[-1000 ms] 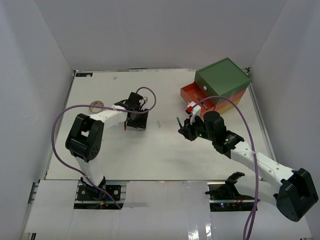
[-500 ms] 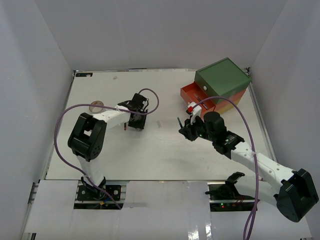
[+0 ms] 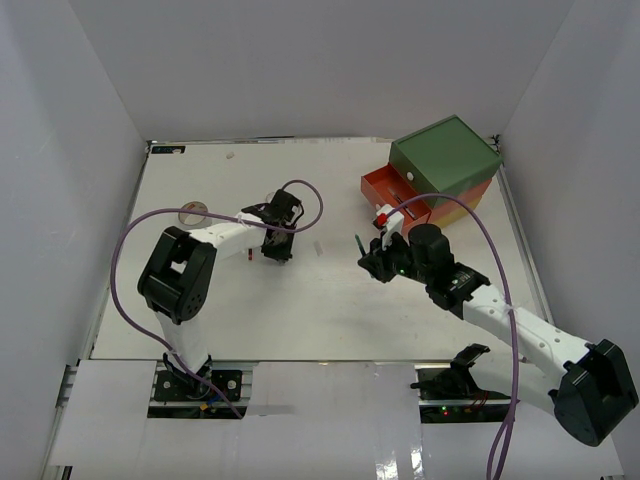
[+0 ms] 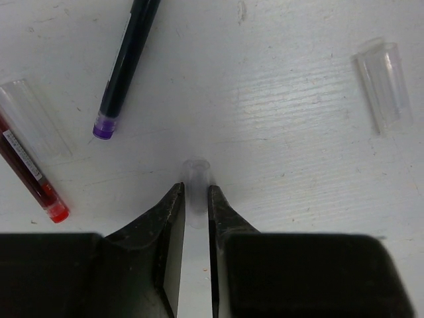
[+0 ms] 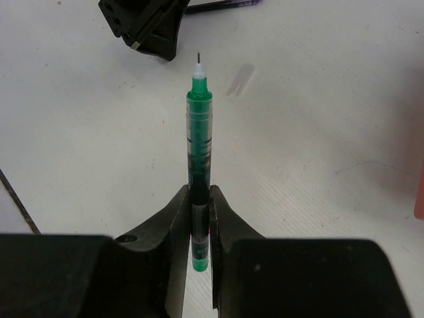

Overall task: Sort the stationery into containers
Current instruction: Close the pen cap on the pen.

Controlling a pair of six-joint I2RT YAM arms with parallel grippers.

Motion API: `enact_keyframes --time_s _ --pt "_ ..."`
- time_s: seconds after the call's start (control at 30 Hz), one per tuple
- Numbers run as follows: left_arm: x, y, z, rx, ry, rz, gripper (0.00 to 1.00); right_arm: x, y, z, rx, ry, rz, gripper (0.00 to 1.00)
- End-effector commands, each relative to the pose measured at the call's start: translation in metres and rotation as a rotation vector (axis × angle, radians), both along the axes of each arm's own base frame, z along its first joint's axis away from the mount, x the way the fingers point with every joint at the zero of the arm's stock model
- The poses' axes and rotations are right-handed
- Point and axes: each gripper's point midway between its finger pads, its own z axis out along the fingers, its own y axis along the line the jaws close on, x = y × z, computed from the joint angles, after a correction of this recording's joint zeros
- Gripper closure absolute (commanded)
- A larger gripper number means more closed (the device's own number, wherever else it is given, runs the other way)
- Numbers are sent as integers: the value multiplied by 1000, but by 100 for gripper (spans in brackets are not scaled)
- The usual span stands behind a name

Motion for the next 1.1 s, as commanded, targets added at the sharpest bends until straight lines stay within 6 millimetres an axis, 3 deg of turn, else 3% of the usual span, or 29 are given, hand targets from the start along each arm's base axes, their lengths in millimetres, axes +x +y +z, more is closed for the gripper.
enact_keyframes --time_s 0.0,0.2,0.33,0.5,0.77,0.83,0.9,0.93,0.97,1.07 --pt "-2 -11 15 -50 5 7 76 0 1 10 31 -30 4 92" --pt "12 -26 55 -161 -91 31 85 -5 7 16 60 -16 36 92" --pt "21 -38 94 -266 -190 49 88 -9 17 24 107 3 72 92" --pt "31 -61 161 -458 -345 4 89 -17 40 31 185 43 136 92" --pt "35 -75 255 -712 -613 -31 92 -22 89 48 287 83 219 92" --pt "29 -70 269 -744 -666 -31 93 -24 100 52 302 82 238 92" --pt "21 -66 298 -817 -766 -44 93 -23 108 63 334 66 246 92" --pt "15 -64 289 -823 -765 -47 93 -22 112 62 337 70 249 92" --pt "12 -62 300 -860 -808 -49 93 -22 115 65 345 67 254 92" --pt "-5 -53 310 -919 -865 -58 93 -21 126 73 374 45 265 92"
